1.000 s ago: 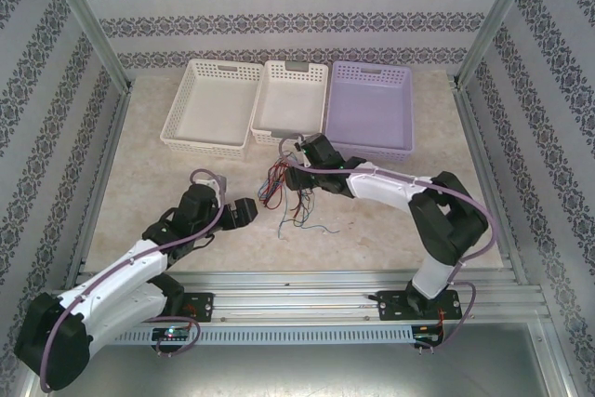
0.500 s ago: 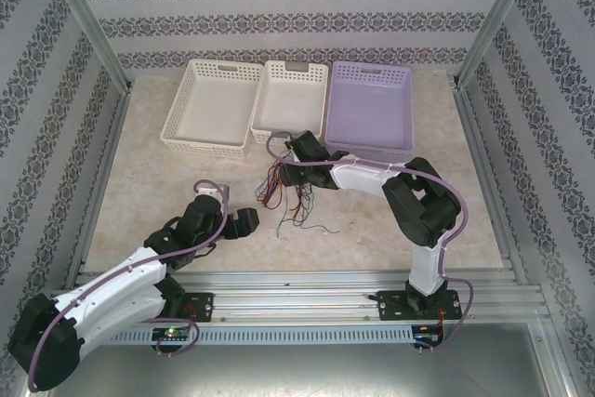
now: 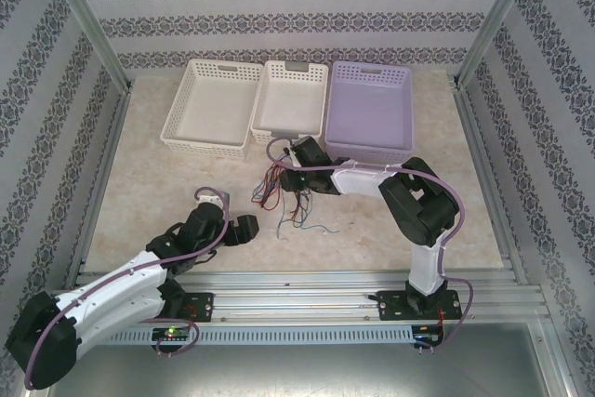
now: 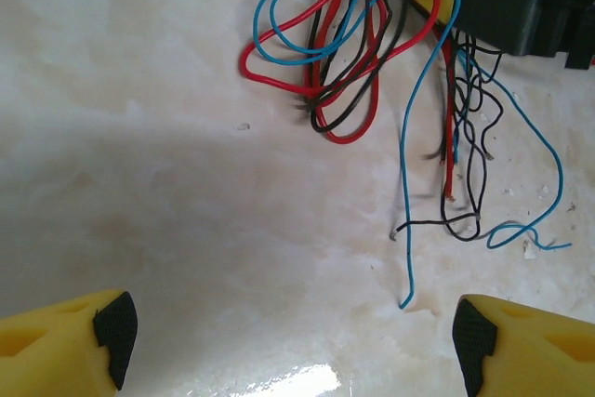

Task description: Untangle the cables

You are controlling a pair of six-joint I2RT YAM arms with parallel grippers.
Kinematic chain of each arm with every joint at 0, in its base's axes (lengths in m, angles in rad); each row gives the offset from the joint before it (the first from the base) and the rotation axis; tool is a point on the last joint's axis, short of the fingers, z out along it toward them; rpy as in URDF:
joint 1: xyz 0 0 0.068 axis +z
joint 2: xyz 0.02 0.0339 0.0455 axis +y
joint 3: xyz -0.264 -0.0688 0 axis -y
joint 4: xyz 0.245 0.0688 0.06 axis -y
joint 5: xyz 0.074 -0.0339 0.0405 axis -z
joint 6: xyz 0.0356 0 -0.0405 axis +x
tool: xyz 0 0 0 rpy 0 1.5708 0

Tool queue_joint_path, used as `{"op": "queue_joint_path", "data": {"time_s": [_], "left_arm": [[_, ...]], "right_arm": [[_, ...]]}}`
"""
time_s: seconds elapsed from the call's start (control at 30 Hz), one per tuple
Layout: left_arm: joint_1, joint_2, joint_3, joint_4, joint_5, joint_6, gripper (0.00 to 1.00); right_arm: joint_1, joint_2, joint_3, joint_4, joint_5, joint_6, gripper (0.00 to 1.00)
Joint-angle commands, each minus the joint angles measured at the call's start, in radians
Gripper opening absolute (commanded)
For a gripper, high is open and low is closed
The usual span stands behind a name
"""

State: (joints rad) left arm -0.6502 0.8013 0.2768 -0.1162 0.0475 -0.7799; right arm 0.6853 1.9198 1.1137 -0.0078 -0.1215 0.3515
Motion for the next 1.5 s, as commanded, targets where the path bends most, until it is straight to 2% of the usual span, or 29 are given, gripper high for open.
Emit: {"op": "queue_joint_path", "data": {"time_s": [0.0, 0.1, 0.4, 0.63, 0.83, 1.2, 1.47], "left_arm": [[-0.019, 0.015, -0.003, 0.060, -0.015, -0.024, 0.89], [-0.022, 0.039, 0.005, 0.088, -0.018, -0.025, 0.89], [-0.022, 0.103, 0.040, 0.196, -0.067, -0.020, 0.91], [-0.022, 0.172, 0.064, 0.362, -0.076, -0.066, 0.93], [-0.022, 0.286, 0.093, 0.465, -0.023, -0.079, 0.93], [-0.022, 0.459, 0.100, 0.563, 0.028, -0.119, 0.91], [-0.023, 0.565, 0.103, 0.653, 0.070, -0.126, 0.84]], "right_arm": [[0.011, -0.024, -0.014, 0.036, -0.053, 0.014, 0.28], [0.010, -0.044, -0.032, 0.043, -0.062, 0.016, 0.18], [0.013, -0.141, -0.103, 0.049, -0.130, 0.000, 0.00], [0.018, -0.179, -0.155, 0.057, -0.182, -0.006, 0.00], [0.023, -0.238, -0.202, 0.079, -0.202, 0.000, 0.00], [0.030, -0.252, -0.230, 0.108, -0.221, 0.020, 0.00], [0.036, -0.264, -0.233, 0.127, -0.237, 0.042, 0.00]]}}
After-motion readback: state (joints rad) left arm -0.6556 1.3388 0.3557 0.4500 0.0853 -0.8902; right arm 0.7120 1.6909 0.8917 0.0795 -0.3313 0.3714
